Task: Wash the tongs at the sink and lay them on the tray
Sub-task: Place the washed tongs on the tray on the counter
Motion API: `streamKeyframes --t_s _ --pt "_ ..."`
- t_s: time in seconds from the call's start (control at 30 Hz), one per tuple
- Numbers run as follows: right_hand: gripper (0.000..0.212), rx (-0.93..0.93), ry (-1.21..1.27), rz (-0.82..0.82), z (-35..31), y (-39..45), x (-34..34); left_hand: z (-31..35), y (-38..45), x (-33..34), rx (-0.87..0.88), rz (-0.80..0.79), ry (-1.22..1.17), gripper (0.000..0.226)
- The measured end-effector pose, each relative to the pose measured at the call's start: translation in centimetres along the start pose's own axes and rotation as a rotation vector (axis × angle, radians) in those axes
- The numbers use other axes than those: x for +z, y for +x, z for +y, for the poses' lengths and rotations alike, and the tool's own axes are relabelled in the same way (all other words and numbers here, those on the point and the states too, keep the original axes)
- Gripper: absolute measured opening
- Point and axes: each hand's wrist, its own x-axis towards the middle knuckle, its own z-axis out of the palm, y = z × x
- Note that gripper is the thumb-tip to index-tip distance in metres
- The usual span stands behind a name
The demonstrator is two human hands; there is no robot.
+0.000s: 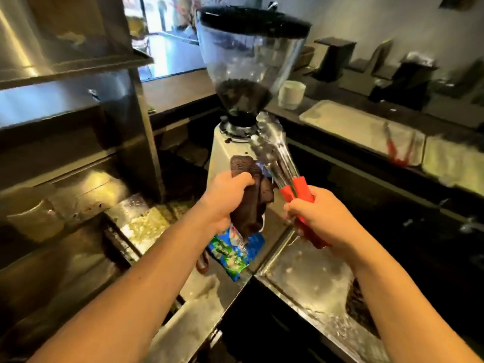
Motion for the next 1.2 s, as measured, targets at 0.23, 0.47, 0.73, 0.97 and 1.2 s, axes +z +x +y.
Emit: streamKeyframes --t_s 0.23,0.47,0.73,0.97,1.2 --pt "0.024 0.215 0.428 0.142 2.2 2.1 -8.7 2.2 3.4 11.2 -0.047 -0.191 0.013 0.020" --pt "0.060 0.286 0.534 0.255 4.1 9.0 -17.7 1.8 7.9 18.5 -0.097 -0.139 0.108 0.018" --pt "0.017 0.362 -0.020 0.339 5.1 20.6 -24.7 0.7 12.2 22.7 -0.141 -0.092 0.114 0.015" --pt "0.039 0.391 -0.777 0.290 5.2 25.6 -25.4 0.4 15.0 23.6 -0.161 -0.095 0.118 0.018" --pt "0.035 0.365 -1.051 0.376 6.9 28.0 -25.4 -0.1 16.5 23.0 -0.178 -0.103 0.120 0.015"
